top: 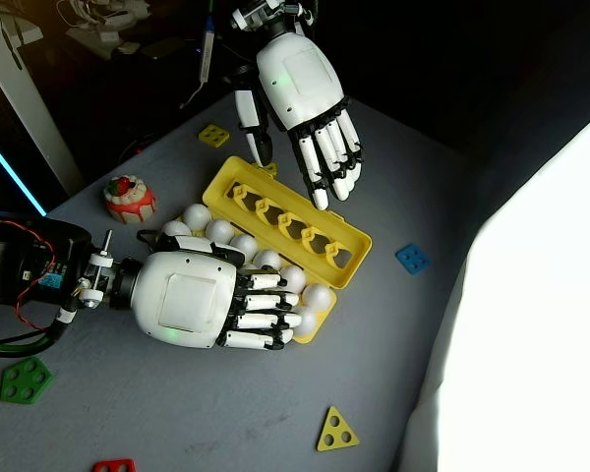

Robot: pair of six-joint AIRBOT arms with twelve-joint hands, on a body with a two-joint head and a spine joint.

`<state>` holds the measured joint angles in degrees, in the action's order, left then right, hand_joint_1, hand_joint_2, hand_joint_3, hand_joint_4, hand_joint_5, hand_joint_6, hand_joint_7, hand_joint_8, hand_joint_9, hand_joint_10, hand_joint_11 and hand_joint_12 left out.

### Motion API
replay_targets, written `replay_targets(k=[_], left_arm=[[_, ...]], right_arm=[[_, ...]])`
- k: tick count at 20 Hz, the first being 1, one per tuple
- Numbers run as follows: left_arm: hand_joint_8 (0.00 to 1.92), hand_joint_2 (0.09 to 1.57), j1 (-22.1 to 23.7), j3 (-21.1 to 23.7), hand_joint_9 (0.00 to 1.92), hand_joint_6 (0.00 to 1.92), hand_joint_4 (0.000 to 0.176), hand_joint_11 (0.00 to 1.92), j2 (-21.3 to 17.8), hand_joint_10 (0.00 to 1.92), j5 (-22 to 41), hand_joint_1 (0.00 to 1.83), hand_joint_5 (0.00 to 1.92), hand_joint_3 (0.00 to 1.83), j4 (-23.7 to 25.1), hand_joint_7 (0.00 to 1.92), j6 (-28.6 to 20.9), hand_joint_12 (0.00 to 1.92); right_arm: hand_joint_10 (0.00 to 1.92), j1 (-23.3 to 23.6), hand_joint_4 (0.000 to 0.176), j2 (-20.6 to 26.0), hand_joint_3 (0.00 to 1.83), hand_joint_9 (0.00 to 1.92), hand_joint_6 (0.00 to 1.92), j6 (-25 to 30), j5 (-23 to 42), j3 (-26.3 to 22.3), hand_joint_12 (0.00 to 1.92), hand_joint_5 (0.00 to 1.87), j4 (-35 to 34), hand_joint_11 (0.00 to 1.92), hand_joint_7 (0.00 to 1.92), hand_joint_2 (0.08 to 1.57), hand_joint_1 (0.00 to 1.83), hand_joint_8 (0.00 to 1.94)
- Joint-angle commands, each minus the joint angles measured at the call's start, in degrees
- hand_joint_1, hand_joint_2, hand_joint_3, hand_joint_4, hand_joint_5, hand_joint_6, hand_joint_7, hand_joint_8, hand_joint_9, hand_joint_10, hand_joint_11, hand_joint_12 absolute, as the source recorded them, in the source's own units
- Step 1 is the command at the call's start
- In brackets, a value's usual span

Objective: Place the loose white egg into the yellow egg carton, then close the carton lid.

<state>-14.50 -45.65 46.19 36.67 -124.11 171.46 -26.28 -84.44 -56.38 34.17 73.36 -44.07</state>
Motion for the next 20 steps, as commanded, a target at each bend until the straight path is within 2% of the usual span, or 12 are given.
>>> replay_targets(k=[1, 2, 3, 5, 7, 10, 14, 15, 16, 17, 18, 20], left_arm=[[0.0, 1.21, 0.7, -0.1, 0.19, 0.01, 0.042, 0.0, -0.2, 0.01, -1.9, 0.9, 0.23, 0.0, 2.7, 0.12, 0.3, 0.71], [0.0, 1.22, 0.7, -0.1, 0.16, 0.01, 0.051, 0.0, -0.2, 0.01, -1.9, 0.88, 0.2, 0.0, 2.7, 0.09, 0.3, 0.6], [0.0, 1.22, 0.8, -0.1, 0.17, 0.01, 0.046, 0.0, -0.2, 0.01, -2.1, 0.88, 0.21, 0.0, 2.7, 0.1, 0.3, 0.61], [0.0, 1.23, 0.8, -0.1, 0.14, 0.0, 0.045, 0.0, -0.3, 0.0, -2.3, 0.87, 0.21, 0.0, 2.7, 0.08, 0.3, 0.57], [0.0, 1.23, 0.8, -0.2, 0.14, 0.0, 0.044, 0.0, -0.4, 0.0, -2.6, 0.86, 0.21, 0.01, 2.7, 0.08, 0.3, 0.57], [0.0, 1.23, 1.0, -0.4, 0.14, 0.0, 0.043, 0.0, -0.9, 0.0, -4.3, 0.86, 0.21, 0.01, 1.7, 0.08, 0.3, 0.57], [0.0, 1.23, 1.6, -0.6, 0.14, 0.0, 0.043, 0.0, -0.7, 0.0, -2.6, 0.86, 0.21, 0.01, 0.2, 0.08, 0.3, 0.57], [0.01, 1.22, 2.4, -1.0, 0.17, 0.0, 0.048, 0.0, -0.4, 0.01, -0.2, 0.9, 0.22, 0.0, -1.4, 0.1, 0.3, 0.62], [0.01, 1.22, 2.8, -1.6, 0.17, 0.0, 0.048, 0.0, 0.0, 0.01, 1.1, 0.9, 0.22, 0.0, -2.8, 0.1, -0.1, 0.62], [0.0, 1.22, 3.0, -2.2, 0.19, 0.0, 0.045, 0.0, 0.2, 0.01, 2.1, 0.89, 0.22, 0.0, -3.2, 0.12, -2.3, 0.7], [0.0, 1.22, 3.2, -2.8, 0.19, 0.0, 0.045, 0.0, 0.5, 0.01, 3.1, 0.88, 0.22, 0.0, -3.2, 0.12, -4.6, 0.7], [0.0, 1.21, 3.4, -4.1, 0.19, 0.01, 0.042, 0.0, 1.2, 0.01, 5.5, 0.91, 0.23, 0.0, -3.2, 0.12, -10.3, 0.68]], right_arm=[[0.0, 0.5, 0.0, 0.0, 0.0, 0.27, 1.18, 0.8, 5.2, -0.1, 0.72, 0.85, 2.0, 0.0, 0.45, 1.18, 1.08, 0.0], [0.01, 0.6, 0.0, -0.2, 0.0, 0.26, 0.74, 0.8, 5.3, -0.1, 0.73, 0.71, 2.0, 0.0, 0.41, 1.13, 0.98, 0.0], [0.0, 0.6, 0.0, -0.4, 0.0, 0.25, 0.51, 0.8, 5.8, -0.1, 0.66, 0.7, 2.0, 0.0, 0.38, 1.12, 0.94, 0.0], [0.0, 0.7, 0.0, -0.7, 0.0, 0.24, 0.28, 0.8, 6.6, 0.0, 0.71, 0.71, 2.6, 0.0, 0.36, 1.11, 0.89, 0.0], [0.0, 0.8, 0.0, -0.8, 0.0, 0.24, 0.2, 0.8, 6.6, 0.0, 0.7, 0.7, 2.9, 0.0, 0.35, 1.12, 0.87, 0.0], [0.0, 1.2, 0.0, -0.4, 0.0, 0.24, 0.18, 0.9, 6.7, 0.0, 0.69, 0.69, 4.7, 0.0, 0.34, 1.12, 0.86, 0.0], [0.0, 1.9, 0.0, 2.6, 0.0, 0.24, 0.18, 0.9, 6.4, -0.8, 0.69, 0.69, 6.6, 0.0, 0.34, 1.12, 0.86, 0.0], [0.0, 2.0, 0.0, 3.9, 0.0, 0.2, 0.04, 0.3, 5.9, -1.1, 0.63, 0.35, 7.0, 0.0, 0.25, 1.09, 0.67, 0.0], [0.0, 2.2, 0.0, 5.2, 0.0, 0.2, 0.04, -0.1, 4.6, -1.3, 0.63, 0.35, 7.0, 0.0, 0.25, 1.09, 0.67, 0.0], [0.0, 2.3, 0.0, 6.5, 0.0, 0.18, 0.0, -0.8, 3.5, -1.7, 0.67, 0.21, 7.0, 0.0, 0.2, 1.09, 0.56, 0.01], [0.0, 2.4, 0.0, 7.8, 0.0, 0.18, 0.0, -2.2, 3.0, -2.2, 0.68, 0.2, 7.5, 0.0, 0.2, 1.09, 0.55, 0.01], [0.0, 2.2, 0.0, 11.6, 0.0, 0.14, 0.0, -2.6, 2.3, -4.1, 0.65, 0.14, 12.8, 0.0, 0.16, 1.08, 0.54, 0.0]])
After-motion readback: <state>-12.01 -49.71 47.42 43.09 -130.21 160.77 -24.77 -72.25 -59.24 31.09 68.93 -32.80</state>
